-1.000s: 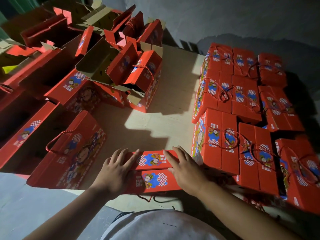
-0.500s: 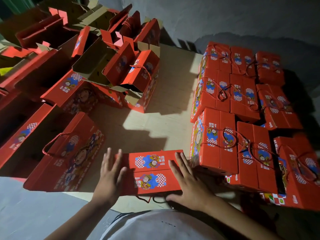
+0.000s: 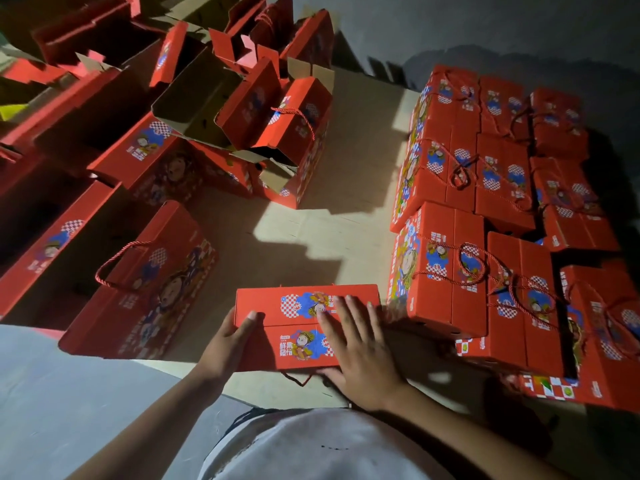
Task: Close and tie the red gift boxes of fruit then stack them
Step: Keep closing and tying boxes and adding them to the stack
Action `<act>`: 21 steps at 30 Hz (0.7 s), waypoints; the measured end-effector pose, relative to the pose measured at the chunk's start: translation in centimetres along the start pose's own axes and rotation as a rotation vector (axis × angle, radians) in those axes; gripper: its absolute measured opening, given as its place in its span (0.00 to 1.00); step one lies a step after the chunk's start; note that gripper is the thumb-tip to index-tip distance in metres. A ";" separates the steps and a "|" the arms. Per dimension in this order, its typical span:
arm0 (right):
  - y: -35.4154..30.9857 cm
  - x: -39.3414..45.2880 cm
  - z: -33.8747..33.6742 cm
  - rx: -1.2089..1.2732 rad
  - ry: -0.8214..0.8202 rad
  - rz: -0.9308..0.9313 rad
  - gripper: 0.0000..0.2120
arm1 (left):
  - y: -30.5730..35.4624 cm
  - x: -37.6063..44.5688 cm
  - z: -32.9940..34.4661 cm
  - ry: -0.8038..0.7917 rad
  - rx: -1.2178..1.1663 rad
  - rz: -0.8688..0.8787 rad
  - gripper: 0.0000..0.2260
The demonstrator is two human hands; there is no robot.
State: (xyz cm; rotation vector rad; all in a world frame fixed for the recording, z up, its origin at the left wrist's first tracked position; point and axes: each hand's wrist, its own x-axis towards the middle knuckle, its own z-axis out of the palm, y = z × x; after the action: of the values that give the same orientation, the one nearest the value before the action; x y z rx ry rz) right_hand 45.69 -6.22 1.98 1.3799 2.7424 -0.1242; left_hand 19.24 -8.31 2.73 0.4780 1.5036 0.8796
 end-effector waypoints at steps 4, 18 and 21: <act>-1.7 0.9 -0.4 0.082 0.076 -0.080 0.39 | -0.6 0.1 -0.5 -0.043 0.005 0.006 0.18; 2.3 9.6 -3.3 0.269 -0.134 0.425 0.26 | -3.0 -4.2 -2.1 0.052 0.171 -0.044 0.22; 2.9 12.5 -3.6 0.359 -0.291 0.568 0.31 | -3.1 -5.1 -2.9 -0.180 0.017 -0.310 0.22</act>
State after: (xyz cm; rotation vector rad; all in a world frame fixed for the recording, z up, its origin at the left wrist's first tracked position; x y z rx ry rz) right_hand 40.46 5.88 4.18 1.9821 2.0677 -0.7391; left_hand 17.83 -14.72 3.50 0.3156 1.3744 0.5661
